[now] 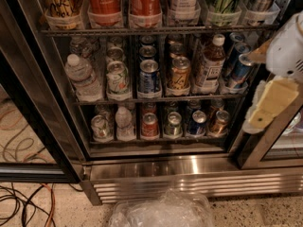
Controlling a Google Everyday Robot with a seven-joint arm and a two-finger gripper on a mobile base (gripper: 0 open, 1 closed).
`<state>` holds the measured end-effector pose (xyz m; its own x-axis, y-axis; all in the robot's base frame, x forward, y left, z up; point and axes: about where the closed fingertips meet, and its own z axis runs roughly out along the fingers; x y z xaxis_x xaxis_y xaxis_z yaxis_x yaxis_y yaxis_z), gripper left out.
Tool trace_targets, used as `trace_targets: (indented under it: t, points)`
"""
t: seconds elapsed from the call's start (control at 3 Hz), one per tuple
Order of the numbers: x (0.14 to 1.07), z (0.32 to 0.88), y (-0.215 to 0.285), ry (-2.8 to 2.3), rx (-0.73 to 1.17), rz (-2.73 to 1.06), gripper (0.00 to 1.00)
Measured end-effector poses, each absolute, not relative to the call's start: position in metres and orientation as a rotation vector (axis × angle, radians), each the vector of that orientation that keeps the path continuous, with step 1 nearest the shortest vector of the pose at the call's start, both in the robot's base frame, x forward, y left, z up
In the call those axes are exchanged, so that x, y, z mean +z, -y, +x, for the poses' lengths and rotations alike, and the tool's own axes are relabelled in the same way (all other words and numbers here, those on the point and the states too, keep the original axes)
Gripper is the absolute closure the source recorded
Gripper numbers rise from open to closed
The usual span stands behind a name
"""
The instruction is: Pick 7up can from bottom shelf of fridge
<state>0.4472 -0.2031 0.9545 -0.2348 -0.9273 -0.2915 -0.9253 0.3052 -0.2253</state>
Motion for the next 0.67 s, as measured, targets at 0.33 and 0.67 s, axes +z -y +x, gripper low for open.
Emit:
trace_targets:
  t: [0.33,0.67]
  points:
    - [0.894,0.444,0.169,-2.200,0.244,-1.519,0.00]
    - [0.850,0.432,0.126,-2.156,0.456,-1.368,0.00]
